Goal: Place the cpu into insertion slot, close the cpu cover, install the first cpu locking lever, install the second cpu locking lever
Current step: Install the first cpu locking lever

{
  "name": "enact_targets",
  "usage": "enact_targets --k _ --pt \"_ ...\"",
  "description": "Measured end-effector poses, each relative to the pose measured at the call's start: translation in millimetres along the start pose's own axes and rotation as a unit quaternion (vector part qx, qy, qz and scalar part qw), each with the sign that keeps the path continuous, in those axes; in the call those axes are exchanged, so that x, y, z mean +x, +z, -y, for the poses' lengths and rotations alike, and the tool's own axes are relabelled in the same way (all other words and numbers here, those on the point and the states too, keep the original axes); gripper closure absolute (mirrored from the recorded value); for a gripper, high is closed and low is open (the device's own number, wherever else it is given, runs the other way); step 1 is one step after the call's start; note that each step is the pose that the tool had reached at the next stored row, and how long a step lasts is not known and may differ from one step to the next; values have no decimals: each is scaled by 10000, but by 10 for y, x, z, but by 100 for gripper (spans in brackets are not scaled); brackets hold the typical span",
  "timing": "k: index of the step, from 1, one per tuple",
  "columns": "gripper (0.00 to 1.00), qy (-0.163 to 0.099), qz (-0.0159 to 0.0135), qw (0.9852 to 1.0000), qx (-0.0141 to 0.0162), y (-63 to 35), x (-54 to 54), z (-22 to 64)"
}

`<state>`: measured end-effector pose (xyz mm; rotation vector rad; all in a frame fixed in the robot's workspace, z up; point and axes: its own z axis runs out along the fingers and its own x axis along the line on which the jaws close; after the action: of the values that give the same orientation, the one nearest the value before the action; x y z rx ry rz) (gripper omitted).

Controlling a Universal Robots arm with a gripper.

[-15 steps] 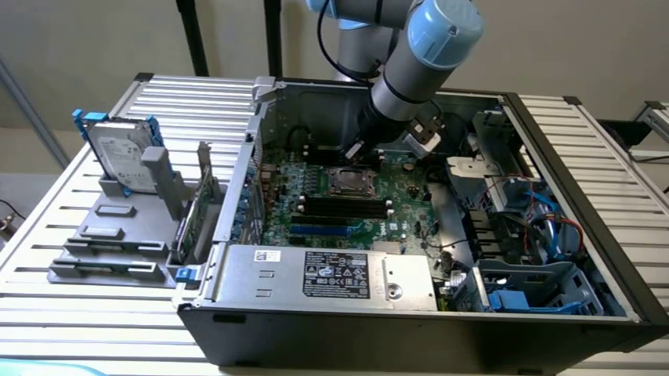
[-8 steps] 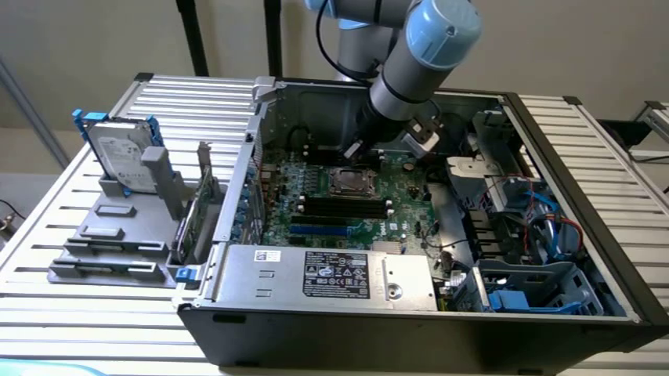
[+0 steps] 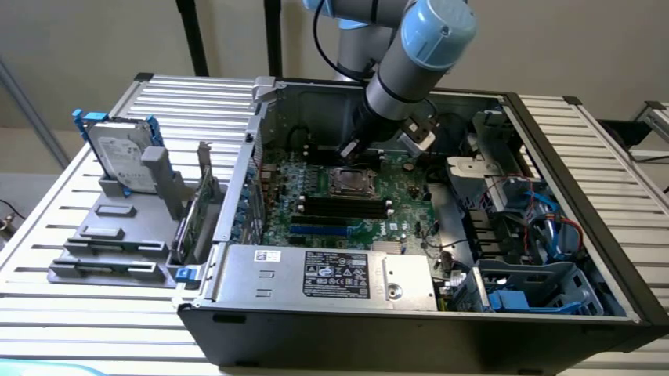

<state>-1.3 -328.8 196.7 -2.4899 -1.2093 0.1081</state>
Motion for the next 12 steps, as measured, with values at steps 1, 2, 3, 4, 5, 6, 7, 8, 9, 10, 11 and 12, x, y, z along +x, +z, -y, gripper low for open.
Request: enact_targets --k 1,2,3,4,5,6,7,8,9,10,11,12 --pt "89 -1 -1 10000 1 2 2 1" --pt "89 0 -1 10000 1 3 3 2" --pt "89 0 -1 10000 1 4 4 1" --pt "89 0 0 10000 1 4 5 -1" --pt "89 1 -1 10000 1 5 9 -6" --pt "89 1 -1 10000 1 5 15 -14" --pt "89 0 -1 10000 2 4 24 -25" --pt "89 0 -2 10000 3 3 35 -39" --pt "89 0 -2 10000 4 2 47 -55" --pt "89 0 -1 10000 5 2 56 -68" --pt "89 0 -1 10000 5 2 64 -79" --pt "89 1 0 10000 5 3 70 -89"
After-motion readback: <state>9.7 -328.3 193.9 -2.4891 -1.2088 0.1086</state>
